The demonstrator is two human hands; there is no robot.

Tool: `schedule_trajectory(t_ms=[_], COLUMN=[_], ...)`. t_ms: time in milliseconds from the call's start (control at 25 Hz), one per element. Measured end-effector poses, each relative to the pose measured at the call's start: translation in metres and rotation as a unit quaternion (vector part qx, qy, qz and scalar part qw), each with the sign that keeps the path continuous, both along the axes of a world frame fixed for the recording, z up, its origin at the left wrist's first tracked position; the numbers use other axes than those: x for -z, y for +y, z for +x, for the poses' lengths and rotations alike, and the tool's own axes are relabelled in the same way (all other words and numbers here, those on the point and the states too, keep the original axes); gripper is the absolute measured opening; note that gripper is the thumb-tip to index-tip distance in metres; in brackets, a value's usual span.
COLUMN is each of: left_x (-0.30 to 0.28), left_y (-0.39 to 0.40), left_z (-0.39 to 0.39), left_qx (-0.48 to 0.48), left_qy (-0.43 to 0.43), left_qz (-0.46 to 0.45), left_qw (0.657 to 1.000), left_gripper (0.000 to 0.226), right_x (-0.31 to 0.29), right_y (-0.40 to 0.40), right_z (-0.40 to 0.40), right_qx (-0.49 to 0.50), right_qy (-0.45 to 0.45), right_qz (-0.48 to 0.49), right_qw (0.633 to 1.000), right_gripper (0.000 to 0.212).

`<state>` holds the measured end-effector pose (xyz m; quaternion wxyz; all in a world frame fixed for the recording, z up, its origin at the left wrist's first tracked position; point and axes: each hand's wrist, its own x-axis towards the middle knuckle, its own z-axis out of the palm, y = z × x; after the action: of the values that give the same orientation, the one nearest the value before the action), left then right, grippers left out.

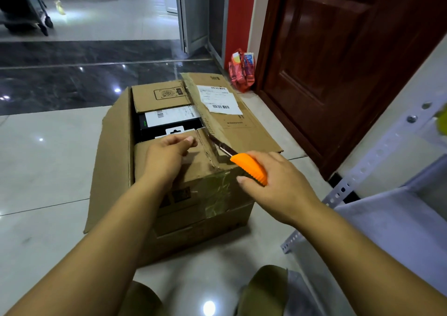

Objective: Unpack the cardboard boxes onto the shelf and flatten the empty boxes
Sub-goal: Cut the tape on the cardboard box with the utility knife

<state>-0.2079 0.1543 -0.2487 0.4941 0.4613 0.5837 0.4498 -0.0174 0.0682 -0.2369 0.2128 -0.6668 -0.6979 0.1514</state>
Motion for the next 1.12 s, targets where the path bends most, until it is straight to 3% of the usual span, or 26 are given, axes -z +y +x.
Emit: schedule_trajectory(t_ms=[120, 280, 360, 560, 840, 1120], left_x=[0.006, 0.017, 0.019, 0.026, 0.027, 0.028], left_y=[0.001, 0.003, 0.004, 0.009, 0.02, 0.025], left_z=[-0.015, -0.029, -0.028, -0.026, -0.02, -0.011], left_qx=[-0.012, 0.013, 0.028, 0.06, 0.061, 0.064], left_qy=[0.045, 0.184, 0.215, 0.276, 0.336, 0.409], left_qz=[0.029, 0.06, 0.078, 0.103, 0.098, 0.113], left_qw=[0.999, 0.981, 0.973, 0.954, 0.935, 0.903], left_gripper=[0.011, 0.02, 0.021, 0.018, 0.03, 0.028], right_x=[0.003, 0.01, 0.009, 0.002, -0.03, -0.035], right_y=[0.017, 0.041, 0.048, 0.053, 0.064, 0.073], right_z=[-0.011, -0.025, -0.029, -0.022, 0.012, 0.047], right_qx=[0.039, 0.046, 0.036, 0.044, 0.076, 0.18], right_qy=[-0.076, -0.127, -0.152, -0.154, -0.223, -0.369], right_qz=[0.034, 0.055, 0.07, 0.145, 0.341, 0.253], right_qw=[0.996, 0.989, 0.985, 0.976, 0.91, 0.876], right_gripper=[0.059, 0.056, 0.051, 0.045, 0.033, 0.034])
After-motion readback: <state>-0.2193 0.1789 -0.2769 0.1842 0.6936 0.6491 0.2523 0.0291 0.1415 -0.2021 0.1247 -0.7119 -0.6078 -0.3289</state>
